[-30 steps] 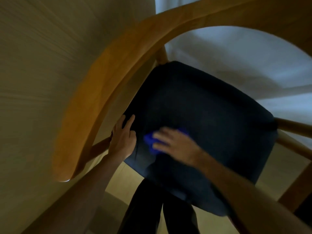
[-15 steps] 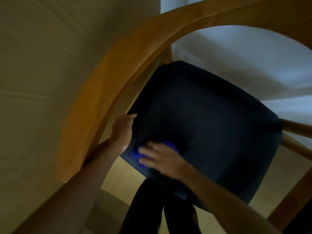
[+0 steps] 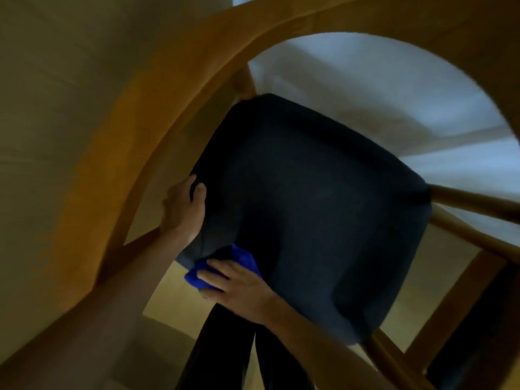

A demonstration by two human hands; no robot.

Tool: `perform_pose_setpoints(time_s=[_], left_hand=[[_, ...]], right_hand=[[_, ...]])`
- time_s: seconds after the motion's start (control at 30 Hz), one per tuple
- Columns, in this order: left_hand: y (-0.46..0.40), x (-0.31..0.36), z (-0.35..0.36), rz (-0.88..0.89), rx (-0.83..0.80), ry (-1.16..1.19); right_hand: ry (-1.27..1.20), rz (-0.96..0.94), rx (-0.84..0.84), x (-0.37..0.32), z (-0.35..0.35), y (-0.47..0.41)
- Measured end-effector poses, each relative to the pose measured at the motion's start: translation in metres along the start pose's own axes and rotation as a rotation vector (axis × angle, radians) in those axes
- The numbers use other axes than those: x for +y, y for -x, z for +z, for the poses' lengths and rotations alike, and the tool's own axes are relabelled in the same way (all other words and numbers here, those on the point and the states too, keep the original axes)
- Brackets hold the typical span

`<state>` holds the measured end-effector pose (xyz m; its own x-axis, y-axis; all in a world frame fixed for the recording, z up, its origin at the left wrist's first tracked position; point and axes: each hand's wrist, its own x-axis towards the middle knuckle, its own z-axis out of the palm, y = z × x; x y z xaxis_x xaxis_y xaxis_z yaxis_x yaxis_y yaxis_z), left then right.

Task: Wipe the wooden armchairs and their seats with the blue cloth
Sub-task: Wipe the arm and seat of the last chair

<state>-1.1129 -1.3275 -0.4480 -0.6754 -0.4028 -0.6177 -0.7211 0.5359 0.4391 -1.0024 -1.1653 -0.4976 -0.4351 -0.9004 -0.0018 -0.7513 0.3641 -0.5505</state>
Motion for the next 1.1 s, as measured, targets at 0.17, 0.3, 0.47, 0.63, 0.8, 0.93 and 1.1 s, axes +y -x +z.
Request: perform_pose_setpoints(time_s=[0.17,0.3,0.47,0.63,0.8,0.93,1.1], left_hand=[[0.014,0.015,0.026,0.188,-0.143,-0.37],[0.011,0.026,0.044,0.356,-0.169,-0.582],[0.019,0.042,0.053,0.347,-0.196,-0.676],[0.02,0.054,0.059,0.396,-0.345,-0.803],[0.02,0.049,0.064,0.405,-0.339,-0.9],[0.017,0.051,0.064,0.399,-0.35,-0.897],[0.018,0.053,0.06,0.391,-0.357,-0.897]], right_hand=[[0.174,0.438,0.417,0.122,-0.066,0.077],[0.098,1.177,0.704,0.183,-0.12,0.087],[0.048,0.851,0.45,0.017,-0.018,0.053],[0.037,0.663,0.288,-0.004,-0.01,0.13],[0.023,1.638,0.844,0.086,-0.072,0.169],[0.066,1.458,0.762,0.031,-0.03,0.08],[0.004,0.868,0.311,-0.065,0.021,0.092]])
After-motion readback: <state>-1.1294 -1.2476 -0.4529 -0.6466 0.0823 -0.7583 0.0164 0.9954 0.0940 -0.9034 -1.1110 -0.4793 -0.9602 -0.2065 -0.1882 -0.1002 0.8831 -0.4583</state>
